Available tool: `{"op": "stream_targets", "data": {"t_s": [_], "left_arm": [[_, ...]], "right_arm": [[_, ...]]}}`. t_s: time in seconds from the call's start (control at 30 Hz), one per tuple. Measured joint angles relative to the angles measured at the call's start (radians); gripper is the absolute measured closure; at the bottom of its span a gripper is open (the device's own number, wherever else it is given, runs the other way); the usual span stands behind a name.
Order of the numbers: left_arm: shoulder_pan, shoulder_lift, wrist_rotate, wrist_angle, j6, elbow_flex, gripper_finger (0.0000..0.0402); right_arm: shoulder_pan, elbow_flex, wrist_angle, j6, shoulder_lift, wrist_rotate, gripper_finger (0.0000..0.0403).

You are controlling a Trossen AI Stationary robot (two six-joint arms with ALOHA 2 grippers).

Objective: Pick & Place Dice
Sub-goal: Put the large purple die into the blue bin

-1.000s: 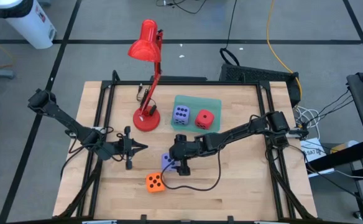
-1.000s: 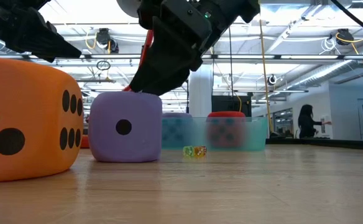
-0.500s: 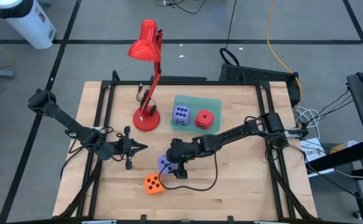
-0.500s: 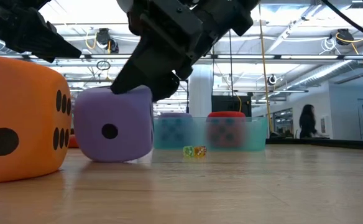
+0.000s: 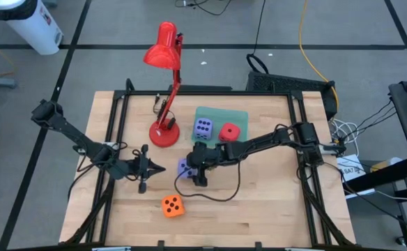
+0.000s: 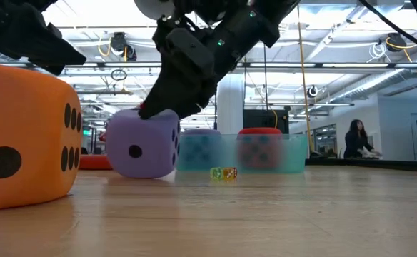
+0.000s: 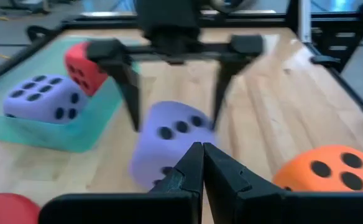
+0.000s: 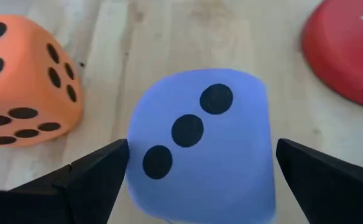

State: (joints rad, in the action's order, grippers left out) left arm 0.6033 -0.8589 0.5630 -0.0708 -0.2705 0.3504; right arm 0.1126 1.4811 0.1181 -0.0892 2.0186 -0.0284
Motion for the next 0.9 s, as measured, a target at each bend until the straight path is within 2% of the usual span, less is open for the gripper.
{"op": "stream_targets", "data": {"t_s": [0.2, 0.33, 0.43, 0.73, 0.9], "left_arm": [[-0.005, -0.052, -0.021, -0.014, -0.002, 0.0, 0.038], [-0.035, -0.117, -0.03, -0.06, 0.01, 0.0, 0.0381], [-0.078, -0.154, -0.085, -0.087, 0.024, 0.0, 0.0381], [-0.205, -0.253, -0.253, -0.135, 0.027, 0.0, 0.0381], [-0.246, -0.296, -0.337, -0.195, 0.053, 0.0, 0.0381]], "right_arm": [[-0.023, 0.0, 0.006, 0.008, -0.035, 0.083, 0.0003], [-0.027, 0.0, 0.009, 0.038, -0.035, 0.087, 0.0003], [-0.022, 0.0, 0.01, 0.049, -0.035, 0.107, 0.0003], [0.018, 0.0, 0.02, 0.083, -0.035, -0.003, 0.0003], [0.037, 0.001, 0.021, 0.061, -0.035, -0.01, 0.0003]]}}
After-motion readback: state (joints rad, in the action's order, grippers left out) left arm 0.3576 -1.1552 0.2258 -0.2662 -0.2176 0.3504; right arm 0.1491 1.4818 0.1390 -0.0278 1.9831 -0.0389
